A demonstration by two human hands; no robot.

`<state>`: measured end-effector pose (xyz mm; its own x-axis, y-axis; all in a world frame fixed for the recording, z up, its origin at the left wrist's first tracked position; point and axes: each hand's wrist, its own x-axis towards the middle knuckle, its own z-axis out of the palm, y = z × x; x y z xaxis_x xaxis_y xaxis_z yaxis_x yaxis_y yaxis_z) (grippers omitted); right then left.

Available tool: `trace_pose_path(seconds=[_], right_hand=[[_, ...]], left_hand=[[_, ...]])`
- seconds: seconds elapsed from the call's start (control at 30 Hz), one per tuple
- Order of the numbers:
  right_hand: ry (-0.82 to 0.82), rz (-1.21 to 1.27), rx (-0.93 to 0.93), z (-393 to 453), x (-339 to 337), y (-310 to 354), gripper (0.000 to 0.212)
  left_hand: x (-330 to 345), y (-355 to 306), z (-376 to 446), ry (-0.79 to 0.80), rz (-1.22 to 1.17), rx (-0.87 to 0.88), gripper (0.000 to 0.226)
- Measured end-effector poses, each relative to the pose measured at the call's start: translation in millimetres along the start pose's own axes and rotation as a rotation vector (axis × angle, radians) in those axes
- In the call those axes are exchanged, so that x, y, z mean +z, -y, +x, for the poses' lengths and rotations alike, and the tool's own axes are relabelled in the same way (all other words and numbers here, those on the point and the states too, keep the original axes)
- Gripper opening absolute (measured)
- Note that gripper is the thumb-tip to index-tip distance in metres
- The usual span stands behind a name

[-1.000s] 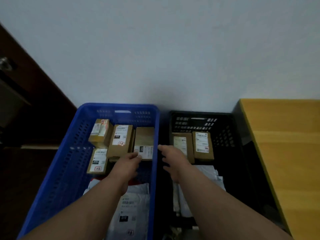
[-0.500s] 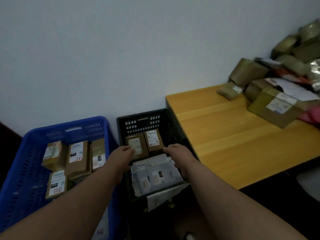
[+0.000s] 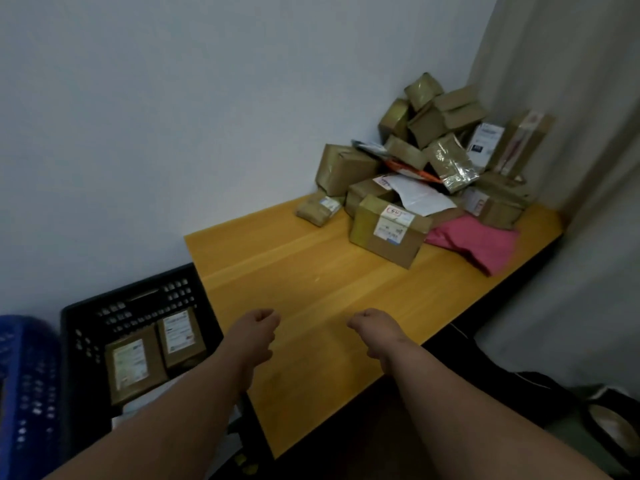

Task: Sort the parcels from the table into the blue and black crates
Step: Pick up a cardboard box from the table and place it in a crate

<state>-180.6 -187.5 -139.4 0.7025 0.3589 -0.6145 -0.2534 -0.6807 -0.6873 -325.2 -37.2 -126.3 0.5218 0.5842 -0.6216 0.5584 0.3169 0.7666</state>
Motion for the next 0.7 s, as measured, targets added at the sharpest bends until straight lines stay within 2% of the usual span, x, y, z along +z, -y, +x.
trace_pose_path(seconds=[0.13, 0.27, 0.4, 0.53, 0.7], right_hand=[[-0.005, -0.014, -0.025, 30.8, -39.6, 6.8, 0.010], [0.003, -0.027, -0.053, 59.2, -60.5, 11.4, 0.006], [-0.086, 0.004, -0.067, 88.0, -82.4, 14.3, 0.003], [-0.219, -0.042, -0.165, 112.1, -110.6, 20.9, 0.027], [-0.345, -0.213, -0.283, 150.7, -148.7, 42.8, 0.036]], left_hand=[[41.5, -22.7, 13.4, 0.018, 0.008, -0.008, 0.048], [62.6, -39.8, 34.6, -0.019, 0.044, -0.020, 0.047], [78.5, -61.8, 70.5, -0.049, 0.072, 0.013, 0.044], [98.7, -84.3, 94.6, -0.054, 0.111, 0.056, 0.042], [126.4, -105.3, 112.0, -0.044, 0.118, 0.035, 0.039]])
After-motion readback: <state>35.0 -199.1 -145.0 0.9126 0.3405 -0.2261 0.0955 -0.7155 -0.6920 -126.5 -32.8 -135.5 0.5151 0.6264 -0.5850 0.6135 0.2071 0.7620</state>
